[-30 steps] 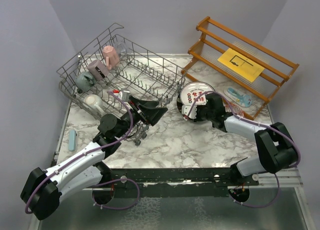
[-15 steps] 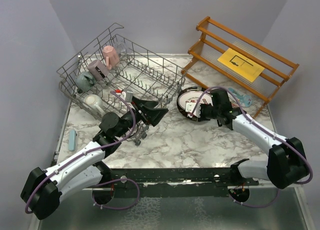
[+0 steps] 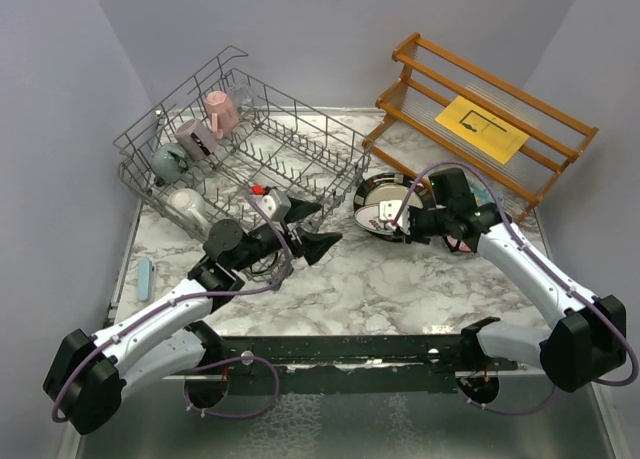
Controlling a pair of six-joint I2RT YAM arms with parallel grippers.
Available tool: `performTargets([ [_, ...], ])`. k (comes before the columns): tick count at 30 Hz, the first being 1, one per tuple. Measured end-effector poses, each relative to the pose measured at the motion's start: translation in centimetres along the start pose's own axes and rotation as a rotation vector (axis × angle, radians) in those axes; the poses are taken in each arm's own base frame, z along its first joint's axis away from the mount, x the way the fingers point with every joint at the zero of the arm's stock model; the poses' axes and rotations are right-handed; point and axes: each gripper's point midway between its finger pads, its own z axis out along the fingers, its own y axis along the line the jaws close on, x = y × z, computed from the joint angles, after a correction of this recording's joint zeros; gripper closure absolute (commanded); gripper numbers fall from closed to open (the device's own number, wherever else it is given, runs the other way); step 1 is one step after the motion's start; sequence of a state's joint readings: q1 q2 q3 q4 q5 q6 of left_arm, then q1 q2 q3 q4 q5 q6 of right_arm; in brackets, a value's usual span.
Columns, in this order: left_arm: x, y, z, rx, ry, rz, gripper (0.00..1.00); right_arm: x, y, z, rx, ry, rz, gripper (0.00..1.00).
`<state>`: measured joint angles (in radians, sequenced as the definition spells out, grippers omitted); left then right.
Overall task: Load the mixed dishes into the dish rack
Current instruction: Pick up the plate at the center of the board.
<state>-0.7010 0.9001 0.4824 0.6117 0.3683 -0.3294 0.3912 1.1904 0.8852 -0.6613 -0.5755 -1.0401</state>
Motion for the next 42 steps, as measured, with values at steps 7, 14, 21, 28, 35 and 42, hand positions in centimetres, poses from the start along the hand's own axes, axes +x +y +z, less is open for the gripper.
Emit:
performTargets([
  [7,2.2,-0.2,0.7,0.094,0.077,0.192,0.11,-2.3,0.1,-1.5,-0.043,-0.042,0.017,0.99],
  [14,3.0,-0.3,3.1,0.201,0.149,0.439,0.10,-4.0,0.5,-2.6,-0.087,-0.076,0.013,0.99],
  [21,5.1,0.6,5.1,0.296,0.252,0.606,0.11,-5.9,1.0,-3.6,-0.143,-0.129,-0.011,0.99],
  [28,7.0,0.6,6.7,0.387,0.346,0.617,0.19,-6.9,1.9,-4.2,-0.189,-0.166,-0.013,0.99],
  [35,9.4,0.4,7.0,0.460,0.427,0.585,0.38,-7.1,2.6,-4.2,-0.224,-0.186,-0.003,0.99],
  [42,11.7,-0.4,6.9,0.542,0.500,0.521,0.83,-6.8,2.6,-4.0,-0.240,-0.183,0.007,0.99],
])
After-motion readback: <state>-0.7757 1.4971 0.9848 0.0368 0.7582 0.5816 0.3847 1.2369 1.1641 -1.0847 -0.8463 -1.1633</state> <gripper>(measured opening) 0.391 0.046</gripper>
